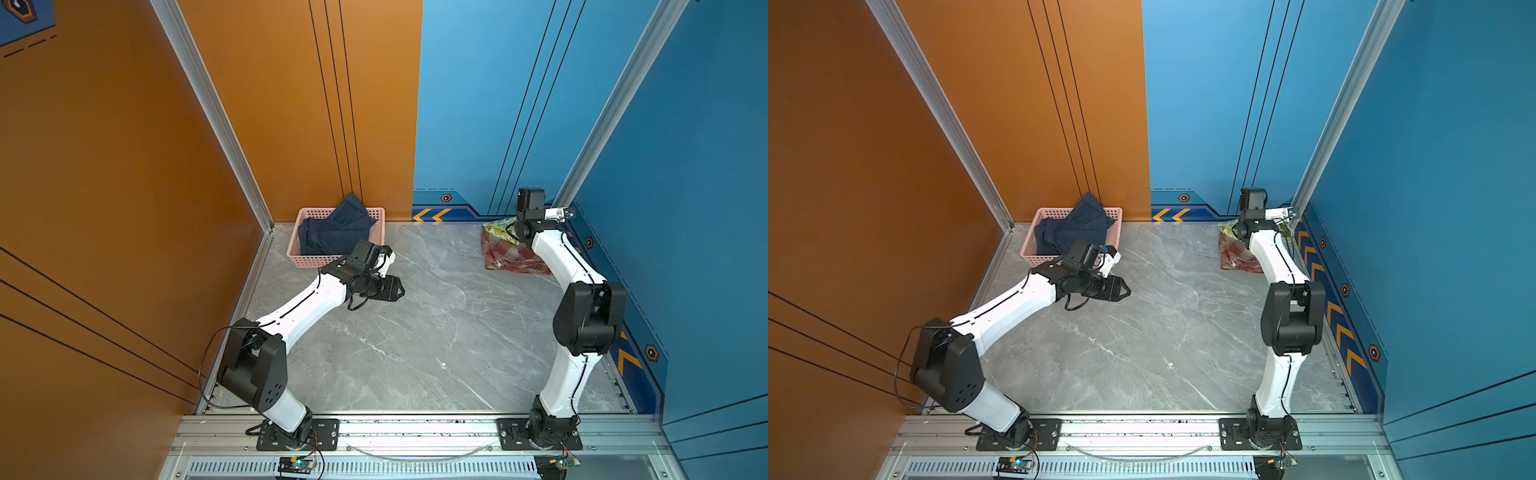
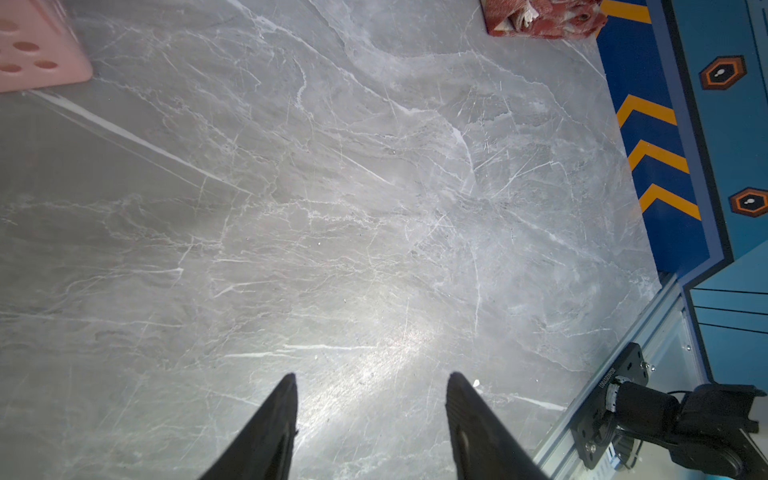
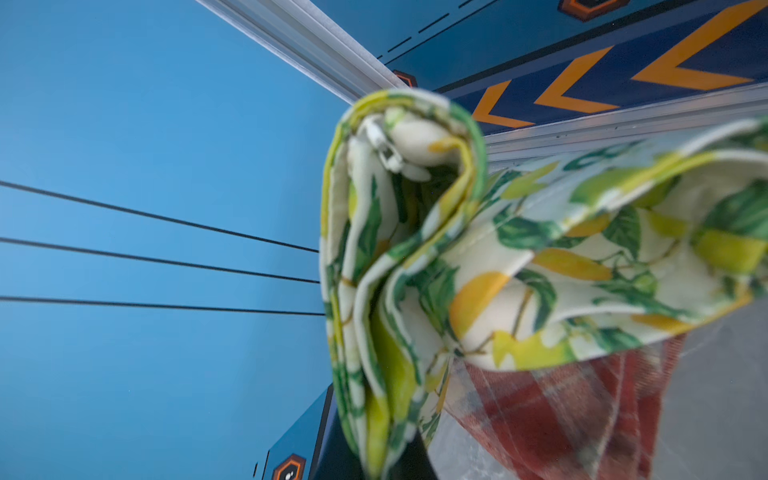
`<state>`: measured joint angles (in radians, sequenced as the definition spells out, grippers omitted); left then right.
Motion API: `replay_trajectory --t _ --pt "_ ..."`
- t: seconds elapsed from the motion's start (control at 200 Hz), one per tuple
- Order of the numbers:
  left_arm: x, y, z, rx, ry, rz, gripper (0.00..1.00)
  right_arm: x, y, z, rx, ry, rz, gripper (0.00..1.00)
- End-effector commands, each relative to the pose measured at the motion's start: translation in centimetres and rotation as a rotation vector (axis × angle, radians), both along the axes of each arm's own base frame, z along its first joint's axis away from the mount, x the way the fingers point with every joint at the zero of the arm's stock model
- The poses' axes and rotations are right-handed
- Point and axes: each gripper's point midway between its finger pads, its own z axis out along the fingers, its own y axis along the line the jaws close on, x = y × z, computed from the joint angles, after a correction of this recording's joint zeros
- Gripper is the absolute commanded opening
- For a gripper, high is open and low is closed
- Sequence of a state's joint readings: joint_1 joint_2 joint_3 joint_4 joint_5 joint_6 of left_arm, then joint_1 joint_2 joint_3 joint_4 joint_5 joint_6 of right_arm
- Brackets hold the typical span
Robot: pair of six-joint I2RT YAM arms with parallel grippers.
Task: Fold and stack the skirts
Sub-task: 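Carry the folded lemon-print skirt with the right gripper onto the plaid skirt, then grasp the denim skirt in the pink basket with the left gripper while the right withdraws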
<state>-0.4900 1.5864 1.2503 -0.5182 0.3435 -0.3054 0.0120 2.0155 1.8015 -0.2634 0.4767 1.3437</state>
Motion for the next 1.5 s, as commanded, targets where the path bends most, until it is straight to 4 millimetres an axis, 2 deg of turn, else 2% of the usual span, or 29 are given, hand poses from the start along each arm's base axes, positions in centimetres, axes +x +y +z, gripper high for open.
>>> replay_trajectory --t 0.0,0.01,0.025,0.095,0.175,0.421,0.446,0.491,0.546,0.596,0.711,0.721,0.736,0.796,0.871,0.936,0.961,1.076,1.172,1.292,1.497 --pt "-0.2 -0.5 -0.4 -0.015 0.009 -0.030 0.65 1.4 -1.1 2.2 0.039 -0.091 -0.069 0.00" --pt "-0.2 -0.6 -0.4 -0.017 0.009 -0.031 0.66 1.8 -1.1 1.0 0.043 -0.074 -0.068 0.00" --pt "-0.2 -0.5 -0.4 -0.018 0.010 -0.031 0.67 2.2 -1.1 0.6 0.050 -0.072 -0.069 0.00" --pt "-0.2 -0.7 -0.4 -0.029 0.012 -0.038 0.73 3.4 -1.4 -0.7 0.084 -0.074 -0.068 0.00" --pt "-0.2 -0.7 -0.5 -0.030 0.012 -0.037 0.75 3.7 -1.4 -2.2 0.107 -0.052 -0.066 0.00" --pt "0.0 -0.5 -0.7 -0.046 0.030 -0.020 0.75 0.5 -0.8 -7.2 0.097 0.089 -0.083 0.00" --pt "0.0 -0.5 -0.7 -0.050 0.032 -0.021 0.75 -0.4 -0.7 -8.8 0.097 0.128 -0.084 0.00" --pt "0.0 -0.6 -0.7 -0.052 0.034 -0.020 0.75 -0.9 -0.6 -9.8 0.102 0.152 -0.081 0.00" --pt "0.1 -0.6 -0.7 -0.051 0.032 -0.016 0.75 -1.6 -0.3 -11.1 0.112 0.186 -0.073 0.10" --pt "0.2 -0.5 -0.8 -0.045 0.030 -0.013 0.76 -2.4 -0.4 -12.0 0.115 0.212 -0.073 0.24" --pt "0.3 -0.2 -0.9 -0.033 0.023 -0.001 0.78 -3.8 -0.7 -13.1 0.114 0.267 -0.050 0.70" --pt "0.3 -0.1 -0.9 -0.031 0.022 -0.001 0.78 -3.9 -0.8 -12.0 0.114 0.249 -0.048 0.73" --pt "0.4 -0.1 -0.9 -0.029 0.021 0.001 0.79 -4.1 -0.9 -11.6 0.111 0.248 -0.043 0.77" --pt "0.5 0.2 -1.1 -0.017 0.017 0.010 0.81 -4.9 -1.2 -11.2 0.102 0.261 -0.025 0.90" --pt "0.8 0.6 -1.3 0.001 0.009 0.023 0.84 -6.1 -1.6 -10.8 0.090 0.281 0.000 0.99" --pt "1.1 1.1 -1.4 0.019 -0.009 0.037 0.85 -7.2 -1.7 -10.6 0.091 0.296 0.030 1.00" --pt "1.3 1.4 -1.4 0.028 -0.020 0.047 0.91 -7.7 -1.7 -10.5 0.089 0.302 0.046 1.00" --pt "2.2 2.7 -1.1 0.076 -0.085 0.092 1.00 -9.9 -1.1 -9.6 0.032 0.341 0.143 1.00" --pt "3.2 4.0 -0.5 0.108 -0.145 0.149 0.98 -10.6 0.3 -8.3 -0.040 0.325 0.287 1.00" --pt "4.5 5.7 1.1 0.161 -0.217 0.227 0.98 -11.6 3.8 -6.2 -0.135 0.301 0.532 1.00" --pt "8.3 10.0 4.6 0.292 -0.296 0.426 0.98 -14.7 13.3 -2.1 -0.424 0.242 0.909 1.00"
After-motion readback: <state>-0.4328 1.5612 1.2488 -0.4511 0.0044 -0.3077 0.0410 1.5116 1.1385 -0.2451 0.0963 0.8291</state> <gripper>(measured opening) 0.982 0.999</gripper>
